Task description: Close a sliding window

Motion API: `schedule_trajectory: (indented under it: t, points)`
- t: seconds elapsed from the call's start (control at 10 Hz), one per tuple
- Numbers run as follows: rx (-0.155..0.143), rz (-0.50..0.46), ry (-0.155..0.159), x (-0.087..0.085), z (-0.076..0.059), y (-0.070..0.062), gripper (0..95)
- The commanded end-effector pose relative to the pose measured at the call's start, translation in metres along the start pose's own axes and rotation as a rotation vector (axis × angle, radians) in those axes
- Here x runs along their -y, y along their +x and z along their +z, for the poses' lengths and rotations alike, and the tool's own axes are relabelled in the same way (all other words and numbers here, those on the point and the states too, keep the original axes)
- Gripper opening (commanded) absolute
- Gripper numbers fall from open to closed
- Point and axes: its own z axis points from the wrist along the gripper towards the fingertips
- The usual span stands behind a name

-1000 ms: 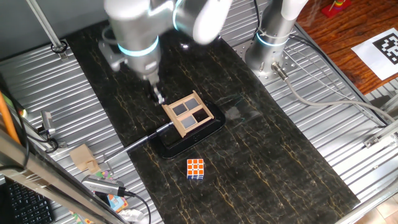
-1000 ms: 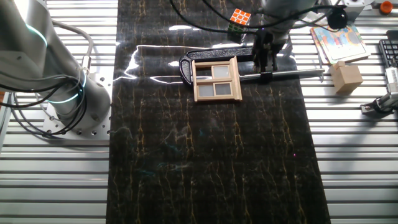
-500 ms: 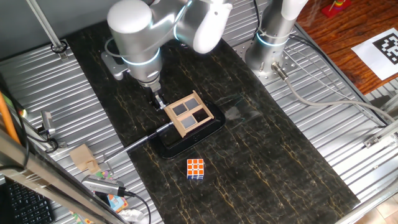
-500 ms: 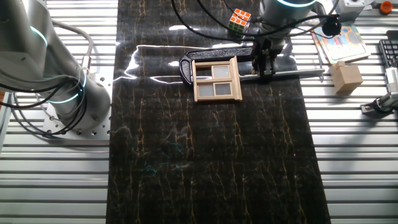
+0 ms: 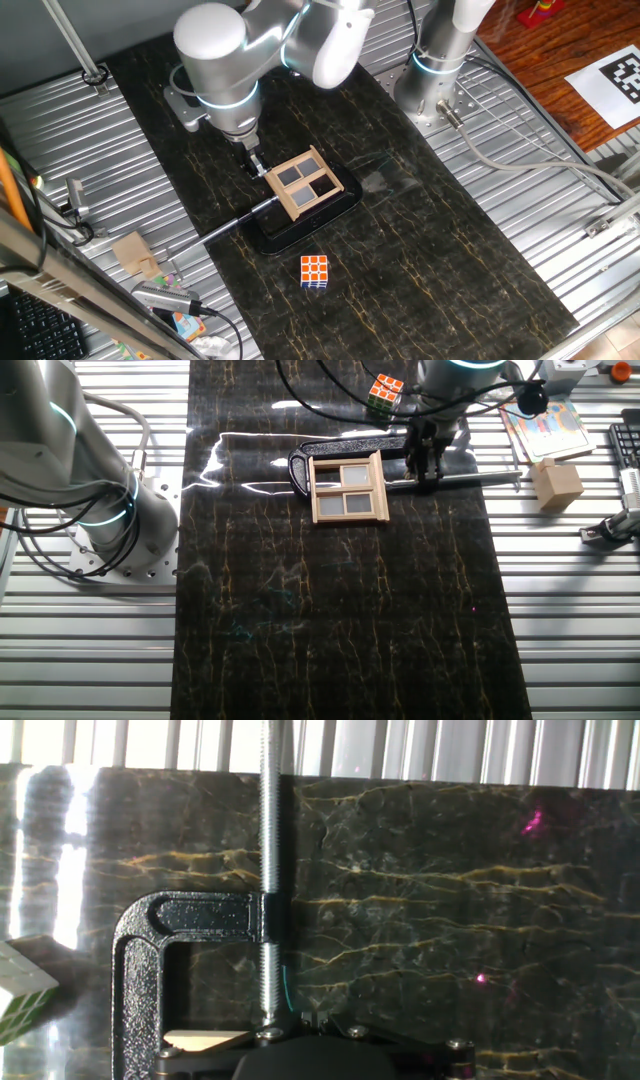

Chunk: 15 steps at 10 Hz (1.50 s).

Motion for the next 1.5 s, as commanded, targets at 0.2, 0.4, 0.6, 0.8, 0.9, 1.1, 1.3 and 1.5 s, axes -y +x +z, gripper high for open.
schedule_trajectory:
  t: [0.2,0.4,0.6,0.8,0.9,1.1,1.3,1.5]
  points:
    - [0.002,0.007,-0.023,0.0000,0.0002,-0.0005,0.0]
    - [-0.016,-0.019,-0.031,0.0000,0.0002,-0.0005,0.0]
    - [-0.033,-0.042,-0.041,0.0000,0.0002,-0.0005,0.0]
    - [-0.050,-0.042,-0.045,0.0000,0.0002,-0.0005,0.0]
    - [-0.051,-0.045,-0.045,0.0000,0.0002,-0.0005,0.0]
    - [-0.050,-0.056,-0.049,0.0000,0.0002,-0.0005,0.0]
    - [-0.056,-0.060,-0.049,0.0000,0.0002,-0.0005,0.0]
    - [-0.057,-0.066,-0.048,-0.0053,0.0034,0.0027,0.0]
